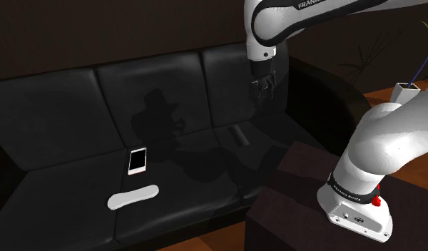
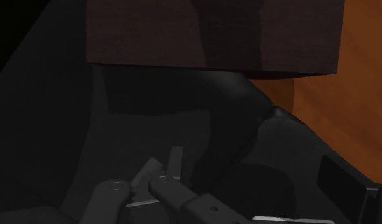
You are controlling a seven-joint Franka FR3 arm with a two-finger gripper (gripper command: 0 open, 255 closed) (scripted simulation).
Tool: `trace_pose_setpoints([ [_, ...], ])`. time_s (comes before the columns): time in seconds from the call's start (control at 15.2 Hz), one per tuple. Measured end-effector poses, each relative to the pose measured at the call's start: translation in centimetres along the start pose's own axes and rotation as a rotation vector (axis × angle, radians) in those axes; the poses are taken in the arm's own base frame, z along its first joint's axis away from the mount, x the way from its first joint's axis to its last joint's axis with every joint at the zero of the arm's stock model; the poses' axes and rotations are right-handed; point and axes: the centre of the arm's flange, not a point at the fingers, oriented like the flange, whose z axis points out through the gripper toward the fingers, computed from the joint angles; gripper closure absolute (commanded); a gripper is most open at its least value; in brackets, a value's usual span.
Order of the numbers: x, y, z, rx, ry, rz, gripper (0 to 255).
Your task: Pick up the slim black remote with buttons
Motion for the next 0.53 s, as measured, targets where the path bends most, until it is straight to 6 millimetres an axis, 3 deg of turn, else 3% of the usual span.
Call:
trace_pose_setpoints([
  [0.53, 7.8, 3.6, 7.2, 0.041, -0.02, 0.155, 0],
])
